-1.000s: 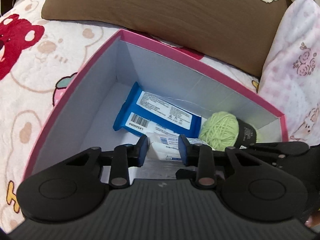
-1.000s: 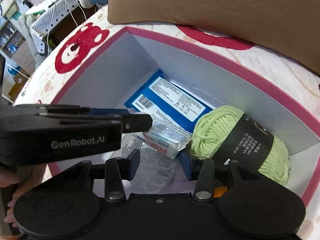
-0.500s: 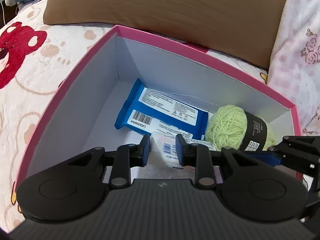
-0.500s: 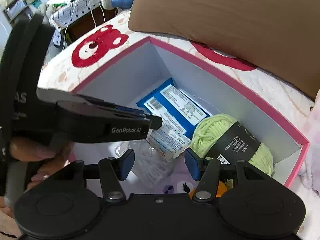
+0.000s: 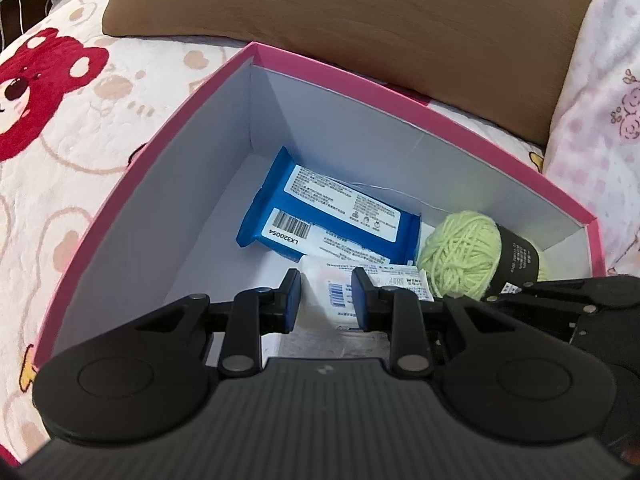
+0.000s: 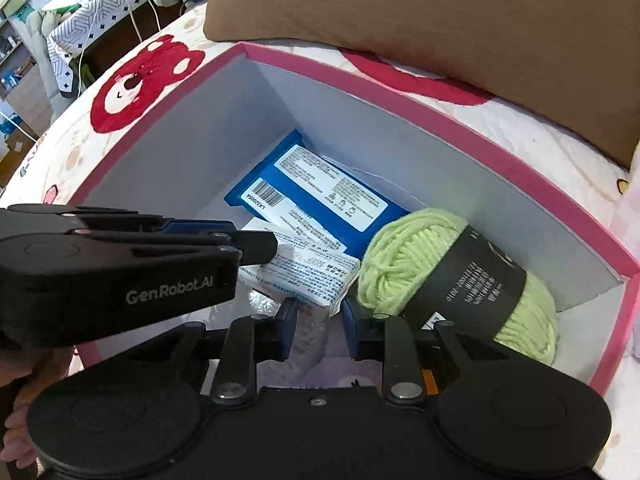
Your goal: Organize objects
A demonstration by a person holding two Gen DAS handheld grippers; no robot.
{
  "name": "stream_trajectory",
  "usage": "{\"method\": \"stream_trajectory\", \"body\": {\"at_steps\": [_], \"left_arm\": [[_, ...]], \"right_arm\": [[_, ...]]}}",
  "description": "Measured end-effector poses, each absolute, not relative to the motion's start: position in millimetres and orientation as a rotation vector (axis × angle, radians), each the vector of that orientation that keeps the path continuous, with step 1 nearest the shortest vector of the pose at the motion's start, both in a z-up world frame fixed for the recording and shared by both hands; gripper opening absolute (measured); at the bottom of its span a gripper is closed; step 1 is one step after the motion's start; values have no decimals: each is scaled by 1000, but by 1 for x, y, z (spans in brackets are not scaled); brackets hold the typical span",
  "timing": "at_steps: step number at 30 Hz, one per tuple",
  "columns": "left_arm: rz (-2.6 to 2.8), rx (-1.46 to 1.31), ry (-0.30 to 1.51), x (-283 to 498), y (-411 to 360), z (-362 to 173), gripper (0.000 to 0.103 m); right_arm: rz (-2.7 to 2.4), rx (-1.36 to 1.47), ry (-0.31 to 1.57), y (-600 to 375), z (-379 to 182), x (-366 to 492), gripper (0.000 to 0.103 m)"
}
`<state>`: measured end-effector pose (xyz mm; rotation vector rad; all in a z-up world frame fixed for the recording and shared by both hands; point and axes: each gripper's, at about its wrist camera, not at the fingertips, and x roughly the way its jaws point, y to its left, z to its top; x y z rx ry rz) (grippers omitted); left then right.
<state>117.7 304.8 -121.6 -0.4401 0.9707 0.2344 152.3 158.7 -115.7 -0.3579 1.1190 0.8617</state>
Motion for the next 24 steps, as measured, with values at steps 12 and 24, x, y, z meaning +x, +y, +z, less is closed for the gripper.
{"method": "stream_trajectory", "body": {"at_steps": [12, 24], "left_arm": [[236, -527, 959, 114, 307, -123, 26], [303, -416, 983, 111, 287, -111, 28]], "right_arm": [[894, -367, 1135, 156, -111, 150, 36], [942, -296, 988, 83, -62, 116, 52]]}}
